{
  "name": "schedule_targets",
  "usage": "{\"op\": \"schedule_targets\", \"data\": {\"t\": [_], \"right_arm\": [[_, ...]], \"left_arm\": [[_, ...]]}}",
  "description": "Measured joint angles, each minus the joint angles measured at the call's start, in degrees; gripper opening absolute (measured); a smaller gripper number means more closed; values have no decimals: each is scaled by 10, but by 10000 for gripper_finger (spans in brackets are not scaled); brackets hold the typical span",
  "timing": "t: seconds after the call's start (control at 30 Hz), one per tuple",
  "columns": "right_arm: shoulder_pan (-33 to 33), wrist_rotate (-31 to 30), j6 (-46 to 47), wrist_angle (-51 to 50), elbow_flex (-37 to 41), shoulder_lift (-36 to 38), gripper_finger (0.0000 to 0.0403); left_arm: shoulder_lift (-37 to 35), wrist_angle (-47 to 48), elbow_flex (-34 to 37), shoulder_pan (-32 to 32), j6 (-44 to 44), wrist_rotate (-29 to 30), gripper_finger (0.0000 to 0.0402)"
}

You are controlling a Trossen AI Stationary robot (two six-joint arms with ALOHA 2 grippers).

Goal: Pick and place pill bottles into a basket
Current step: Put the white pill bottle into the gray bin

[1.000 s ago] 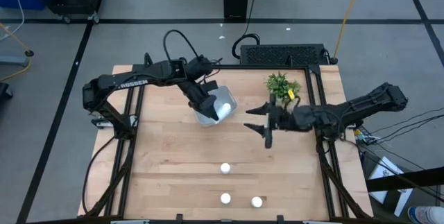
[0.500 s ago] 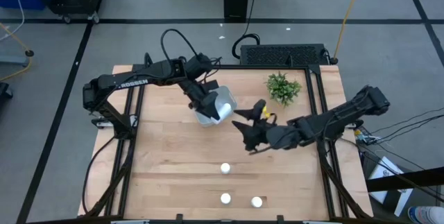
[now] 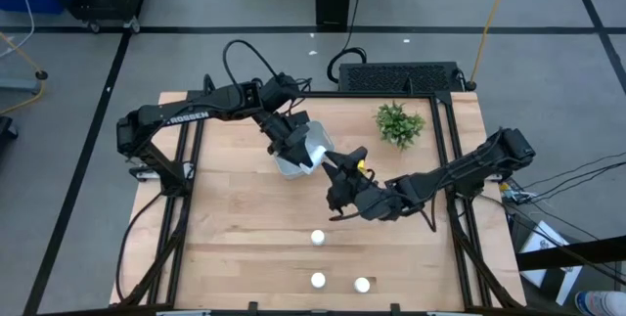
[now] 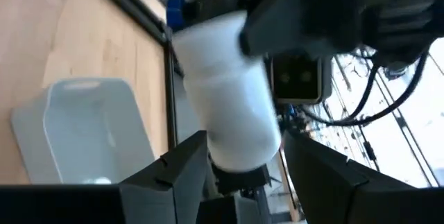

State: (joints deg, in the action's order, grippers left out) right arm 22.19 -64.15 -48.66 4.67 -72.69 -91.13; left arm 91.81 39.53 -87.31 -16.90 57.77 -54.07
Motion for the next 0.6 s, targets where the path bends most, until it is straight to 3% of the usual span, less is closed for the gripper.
{"op": "schedule_targets", "data": {"t": [0.6], "right_arm": [[-11,47,-50,74,0,-16,192]], "left_arm": [[0,-3,0,0,7,0,164]]}}
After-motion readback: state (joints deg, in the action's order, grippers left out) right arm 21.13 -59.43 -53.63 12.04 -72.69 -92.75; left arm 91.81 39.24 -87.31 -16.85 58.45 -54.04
